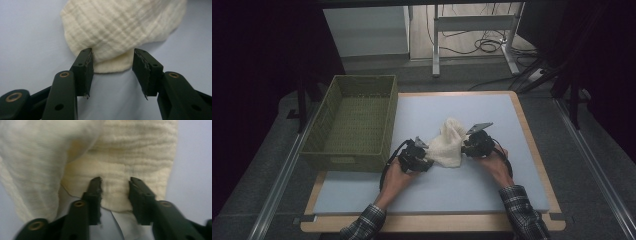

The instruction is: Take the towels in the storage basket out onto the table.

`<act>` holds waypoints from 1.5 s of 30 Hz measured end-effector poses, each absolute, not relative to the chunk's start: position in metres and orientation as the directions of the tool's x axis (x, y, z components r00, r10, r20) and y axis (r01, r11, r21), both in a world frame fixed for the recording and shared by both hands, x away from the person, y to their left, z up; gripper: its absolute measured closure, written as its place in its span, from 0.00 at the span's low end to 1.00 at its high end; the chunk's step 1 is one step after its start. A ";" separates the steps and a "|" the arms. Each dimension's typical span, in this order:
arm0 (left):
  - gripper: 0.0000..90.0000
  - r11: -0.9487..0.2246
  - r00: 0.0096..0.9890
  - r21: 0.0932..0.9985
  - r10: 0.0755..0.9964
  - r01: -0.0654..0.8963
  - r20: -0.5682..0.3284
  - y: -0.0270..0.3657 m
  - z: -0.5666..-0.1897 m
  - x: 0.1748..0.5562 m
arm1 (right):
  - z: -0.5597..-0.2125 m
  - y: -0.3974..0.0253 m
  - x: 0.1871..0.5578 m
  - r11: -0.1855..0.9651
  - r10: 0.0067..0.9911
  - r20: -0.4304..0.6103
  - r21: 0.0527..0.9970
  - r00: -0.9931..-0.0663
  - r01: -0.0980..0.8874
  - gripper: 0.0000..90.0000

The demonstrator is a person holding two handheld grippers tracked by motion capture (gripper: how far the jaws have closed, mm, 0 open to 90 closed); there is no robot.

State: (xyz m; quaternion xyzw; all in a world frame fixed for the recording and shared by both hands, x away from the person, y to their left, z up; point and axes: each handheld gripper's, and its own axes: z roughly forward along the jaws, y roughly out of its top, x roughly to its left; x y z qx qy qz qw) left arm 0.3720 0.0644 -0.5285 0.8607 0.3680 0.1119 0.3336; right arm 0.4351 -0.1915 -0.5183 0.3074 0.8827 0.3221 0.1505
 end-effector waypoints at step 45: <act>0.64 -0.469 0.665 0.656 0.744 0.591 -0.067 0.074 -0.530 0.379 | -0.514 -0.239 0.359 0.589 0.618 -0.026 0.677 -0.785 0.442 0.67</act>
